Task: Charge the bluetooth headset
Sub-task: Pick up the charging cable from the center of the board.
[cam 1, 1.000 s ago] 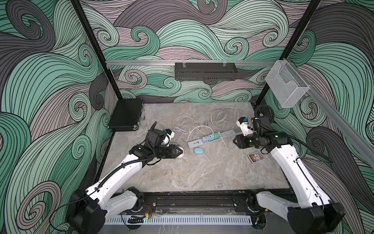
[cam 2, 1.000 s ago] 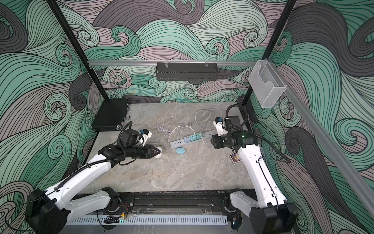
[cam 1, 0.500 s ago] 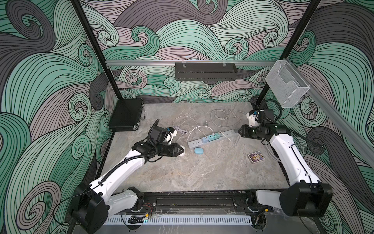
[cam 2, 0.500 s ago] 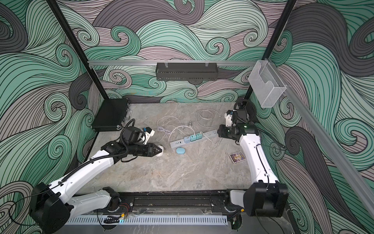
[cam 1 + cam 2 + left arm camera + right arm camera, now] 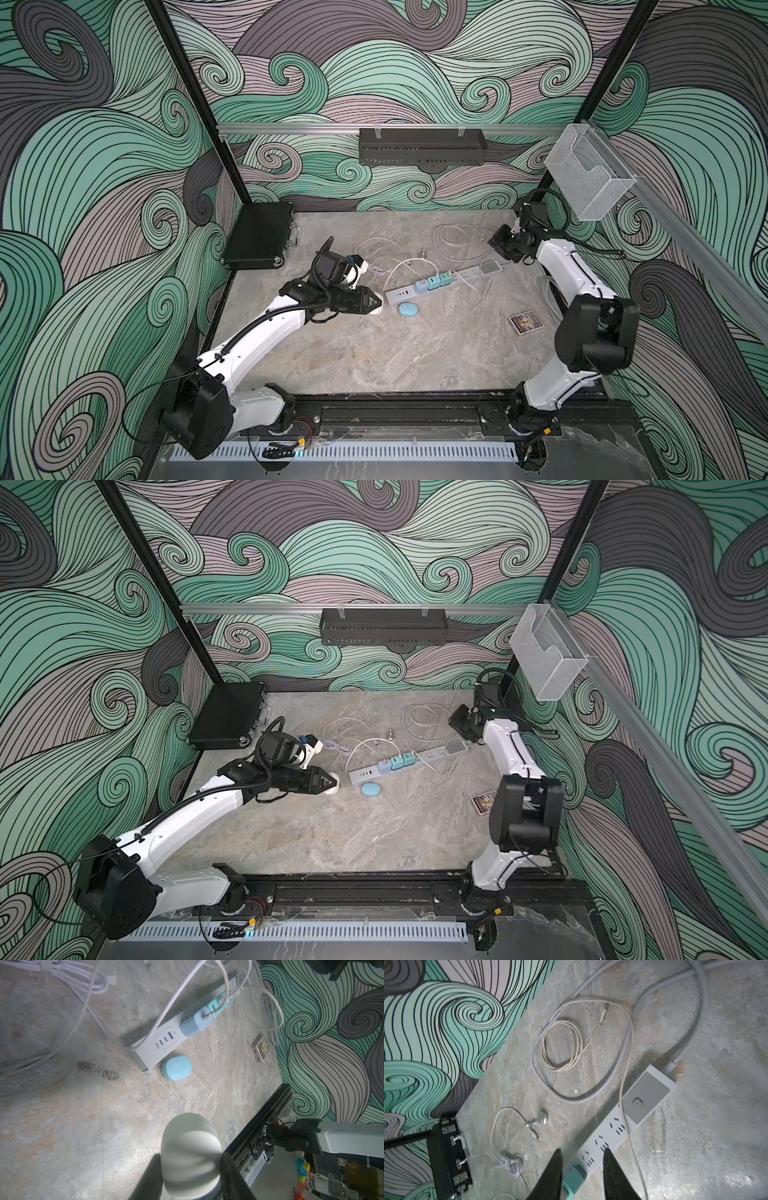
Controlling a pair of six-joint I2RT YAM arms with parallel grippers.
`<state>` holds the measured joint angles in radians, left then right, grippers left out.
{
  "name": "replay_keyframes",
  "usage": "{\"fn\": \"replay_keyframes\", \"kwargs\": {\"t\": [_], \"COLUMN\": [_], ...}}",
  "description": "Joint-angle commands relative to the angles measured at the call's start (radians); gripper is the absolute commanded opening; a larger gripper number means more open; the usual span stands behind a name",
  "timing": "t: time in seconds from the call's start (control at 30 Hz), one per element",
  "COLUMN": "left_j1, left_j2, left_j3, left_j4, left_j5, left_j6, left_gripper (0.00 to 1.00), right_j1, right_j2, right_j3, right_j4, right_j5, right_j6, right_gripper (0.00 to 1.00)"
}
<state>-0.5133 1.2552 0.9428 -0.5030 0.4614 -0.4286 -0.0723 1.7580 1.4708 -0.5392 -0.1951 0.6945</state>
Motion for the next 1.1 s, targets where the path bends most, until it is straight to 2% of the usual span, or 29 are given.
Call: {"fn": "replay_keyframes", "kwargs": {"t": [0.0,0.23,0.63,1.07], "left_j1": [0.008,0.032,0.075,0.079], "left_j2": [0.019,0.052,0.073,0.083], "left_j3": [0.043,0.048,0.062,0.06], "left_j4": [-0.008,-0.001,-0.022,-0.021], "left_j5": [-0.013,0.003,0.011,0.033], "left_j6": [0.02,0.054,0.114,0.117], "left_gripper": [0.18,0.19,0.19,0.19], "right_j1": [0.001,0.017,0.046,0.052], "right_j2": [0.081,0.336,0.713,0.851], "right_j3": [0.08,0.341,0.82,0.969], "right_j4": [0.023,-0.087,-0.358,-0.426], "right_j5": [0.105,0.204,0.295,0.339], "right_j6": [0.142,0.219,0.238,0.199], "right_gripper": [0.29,0.34,0.31,0.27]}}
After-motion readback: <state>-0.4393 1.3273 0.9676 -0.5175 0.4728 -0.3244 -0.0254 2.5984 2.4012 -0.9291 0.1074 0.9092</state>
